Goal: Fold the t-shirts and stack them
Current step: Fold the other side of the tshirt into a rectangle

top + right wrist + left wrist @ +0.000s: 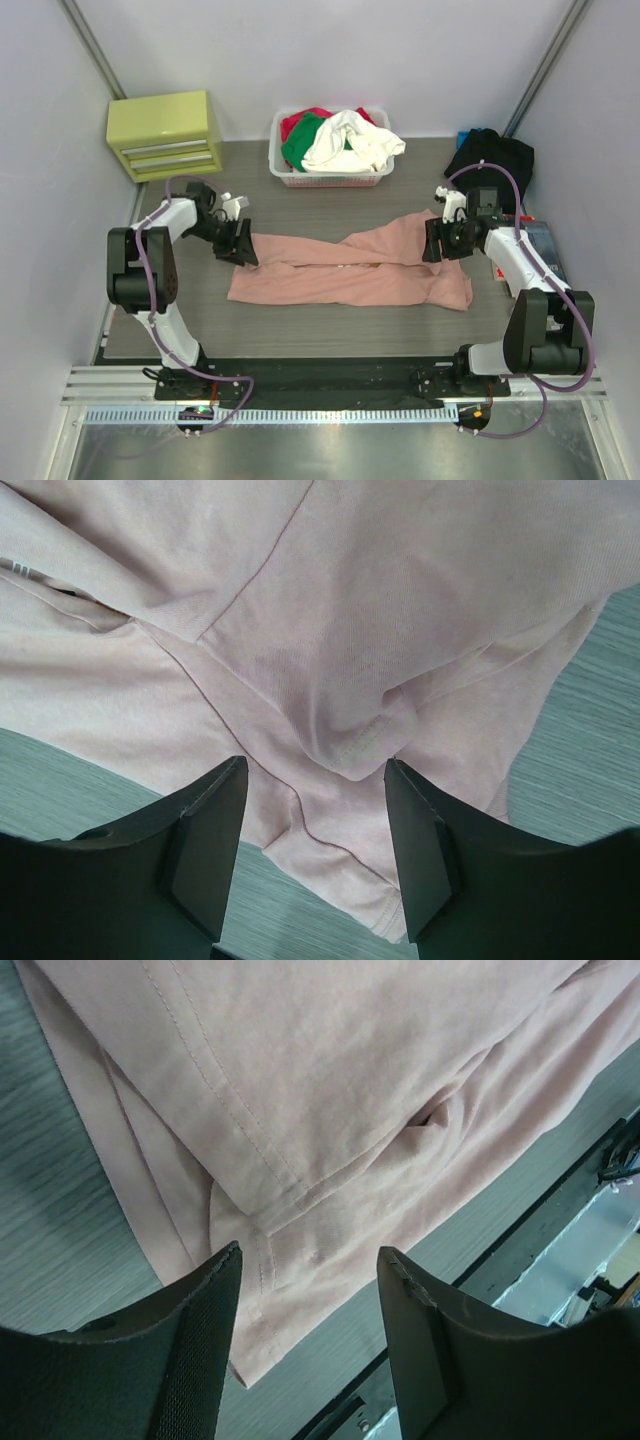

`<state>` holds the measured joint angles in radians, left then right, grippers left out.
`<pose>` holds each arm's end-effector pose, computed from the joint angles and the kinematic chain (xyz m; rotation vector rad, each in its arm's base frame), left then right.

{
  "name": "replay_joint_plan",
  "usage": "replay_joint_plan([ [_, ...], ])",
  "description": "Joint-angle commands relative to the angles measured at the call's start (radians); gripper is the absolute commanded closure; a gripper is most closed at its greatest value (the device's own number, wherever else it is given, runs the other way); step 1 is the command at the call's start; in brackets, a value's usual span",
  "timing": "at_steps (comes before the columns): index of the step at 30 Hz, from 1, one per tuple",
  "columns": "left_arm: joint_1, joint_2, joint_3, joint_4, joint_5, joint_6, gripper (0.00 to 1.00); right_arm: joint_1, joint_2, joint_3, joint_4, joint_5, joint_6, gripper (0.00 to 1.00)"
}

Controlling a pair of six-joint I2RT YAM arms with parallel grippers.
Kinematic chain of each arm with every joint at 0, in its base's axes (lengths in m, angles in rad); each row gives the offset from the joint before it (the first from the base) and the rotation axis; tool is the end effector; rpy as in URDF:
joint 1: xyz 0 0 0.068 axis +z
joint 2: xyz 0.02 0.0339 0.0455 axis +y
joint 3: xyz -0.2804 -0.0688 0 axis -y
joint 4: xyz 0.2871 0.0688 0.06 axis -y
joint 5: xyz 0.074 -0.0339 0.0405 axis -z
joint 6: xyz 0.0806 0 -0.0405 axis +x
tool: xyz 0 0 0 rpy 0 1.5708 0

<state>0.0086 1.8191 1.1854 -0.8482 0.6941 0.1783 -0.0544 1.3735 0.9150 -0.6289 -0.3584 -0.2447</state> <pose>0.3683 -0.0484 0.1282 0.2843 2.8071 -1.0042 0.3196 0.0109 0.1828 -0.3611 2.5669 0.3687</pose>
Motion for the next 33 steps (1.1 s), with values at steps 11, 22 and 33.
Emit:
replay_joint_plan([
  [11,0.001,0.069,0.042,0.064,-0.002,-0.036,0.45,-0.002,0.004,0.001,0.024,0.001,-0.016,0.37],
  [22,0.001,0.06,0.037,0.044,-0.011,-0.014,1.0,-0.002,0.018,0.004,0.024,-0.007,-0.019,0.37],
  [33,0.004,-0.009,0.008,0.043,-0.134,0.033,1.0,-0.002,0.022,0.002,0.024,0.003,-0.027,0.37],
])
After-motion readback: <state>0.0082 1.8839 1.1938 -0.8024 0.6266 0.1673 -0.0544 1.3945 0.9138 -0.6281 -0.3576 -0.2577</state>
